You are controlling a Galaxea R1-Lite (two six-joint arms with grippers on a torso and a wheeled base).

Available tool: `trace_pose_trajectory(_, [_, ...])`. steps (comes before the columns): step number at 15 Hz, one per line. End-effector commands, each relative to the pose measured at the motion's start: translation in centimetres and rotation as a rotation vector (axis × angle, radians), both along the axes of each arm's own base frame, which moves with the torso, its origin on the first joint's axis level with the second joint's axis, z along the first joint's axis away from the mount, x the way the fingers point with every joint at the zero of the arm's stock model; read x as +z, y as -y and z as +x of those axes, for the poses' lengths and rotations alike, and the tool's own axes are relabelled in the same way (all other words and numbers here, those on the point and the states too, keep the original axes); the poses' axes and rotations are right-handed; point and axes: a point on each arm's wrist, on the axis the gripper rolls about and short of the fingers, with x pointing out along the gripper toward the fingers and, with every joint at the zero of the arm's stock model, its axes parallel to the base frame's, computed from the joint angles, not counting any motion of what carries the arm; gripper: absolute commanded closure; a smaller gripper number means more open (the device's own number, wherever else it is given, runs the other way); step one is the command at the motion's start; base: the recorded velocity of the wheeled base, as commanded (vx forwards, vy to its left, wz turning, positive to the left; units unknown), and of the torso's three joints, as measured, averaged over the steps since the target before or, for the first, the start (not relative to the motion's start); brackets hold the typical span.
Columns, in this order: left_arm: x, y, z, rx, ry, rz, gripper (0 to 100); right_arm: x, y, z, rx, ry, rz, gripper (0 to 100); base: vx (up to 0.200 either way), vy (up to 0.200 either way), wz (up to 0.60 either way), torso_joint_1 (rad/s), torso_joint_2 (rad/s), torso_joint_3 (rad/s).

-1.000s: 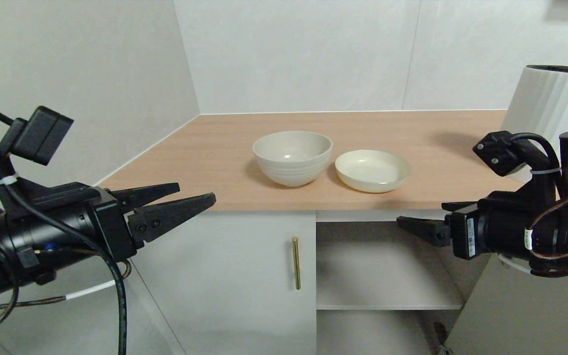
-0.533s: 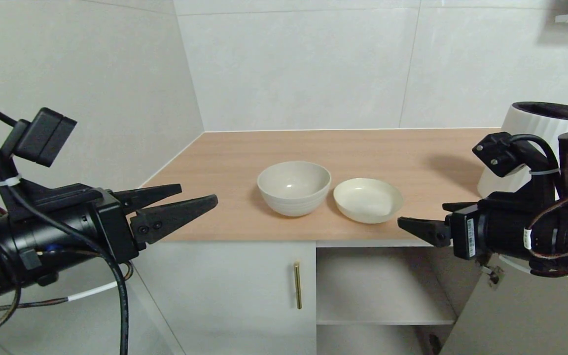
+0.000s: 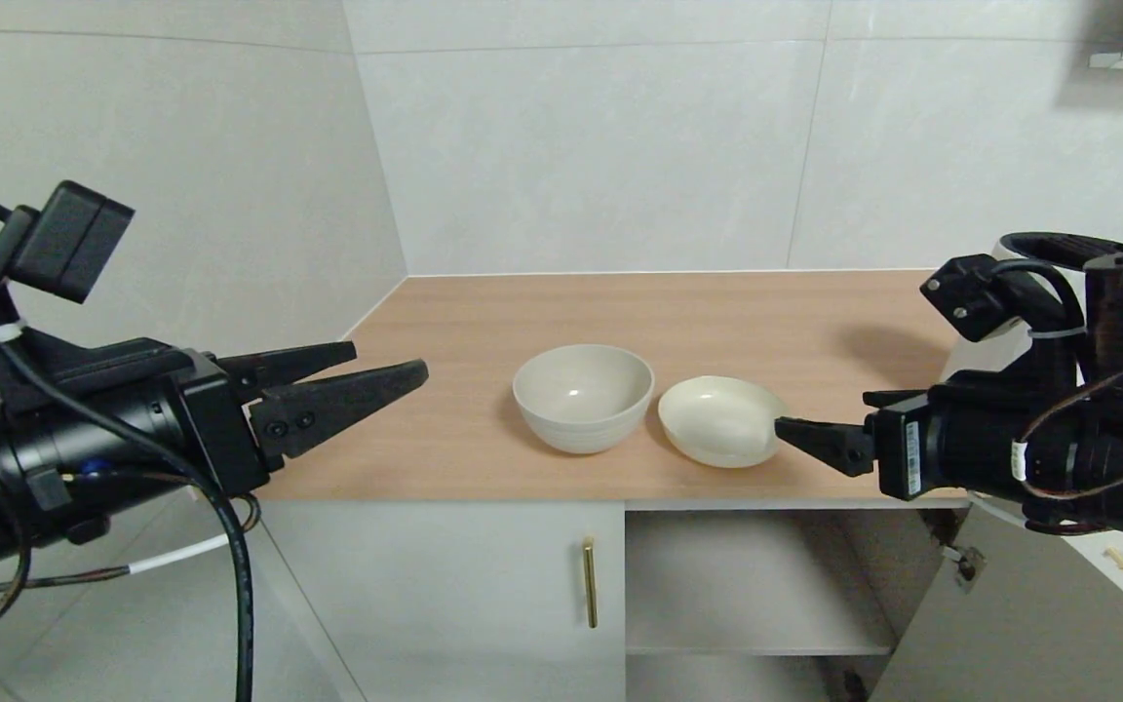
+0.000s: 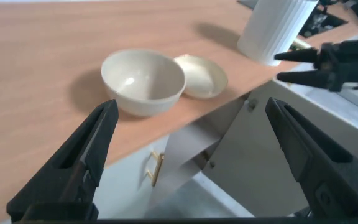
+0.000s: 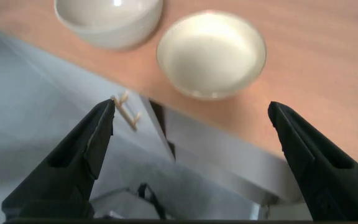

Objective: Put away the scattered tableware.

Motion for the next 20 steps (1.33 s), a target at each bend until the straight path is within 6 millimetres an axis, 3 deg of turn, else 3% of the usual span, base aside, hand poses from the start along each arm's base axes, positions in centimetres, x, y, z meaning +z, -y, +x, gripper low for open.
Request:
trace_pose_trajectory(1, [0.8, 0.4, 0.7, -0.008, 0.0, -0.002, 0, -0.8, -0.5, 1.6, -0.02, -0.01, -0.007, 0, 0.0, 0.0, 0.0, 0.0, 0.0, 0.0])
trace_pose_trajectory(3, [0.5, 1.0, 2.4, -0.003, -0.1, 0.033, 0, -0.9, -1.0, 3.7, -0.079, -0.029, -0.007, 0, 0.0, 0.0, 0.0, 0.0, 0.0, 0.0])
trace_pose_trajectory(6, [-1.4, 1.8, 4.6, 0.009, -0.319, 0.071, 0, -0.3, -1.5, 5.2, -0.166, -0.154, 0.061, 0, 0.0, 0.0, 0.0, 0.0, 0.0, 0.0])
trace_pose_trajectory(8, [-1.8, 2.7, 6.6, 0.055, -0.467, -0.025, 0, -0.5, -1.2, 7.0, -0.237, -0.19, 0.094, 0, 0.0, 0.0, 0.0, 0.0, 0.0, 0.0])
trace_pose_trajectory(11, [-2.6, 3.6, 8.7, 0.175, -0.556, -0.093, 0, -1.4, -1.5, 9.2, -0.37, -0.197, 0.12, 0, 0.0, 0.0, 0.0, 0.0, 0.0, 0.0])
trace_pose_trajectory(15, [-4.3, 5.3, 11.3, 0.271, -0.636, -0.124, 0, -1.3, -1.3, 9.2, -0.379, -0.196, 0.13, 0, 0.0, 0.0, 0.0, 0.0, 0.0, 0.0])
trace_pose_trajectory(20, [-6.3, 6.2, 12.6, 0.293, -0.699, -0.117, 0, -1.5, -1.3, 9.2, -0.381, -0.2, 0.127, 0, 0.0, 0.0, 0.0, 0.0, 0.0, 0.0])
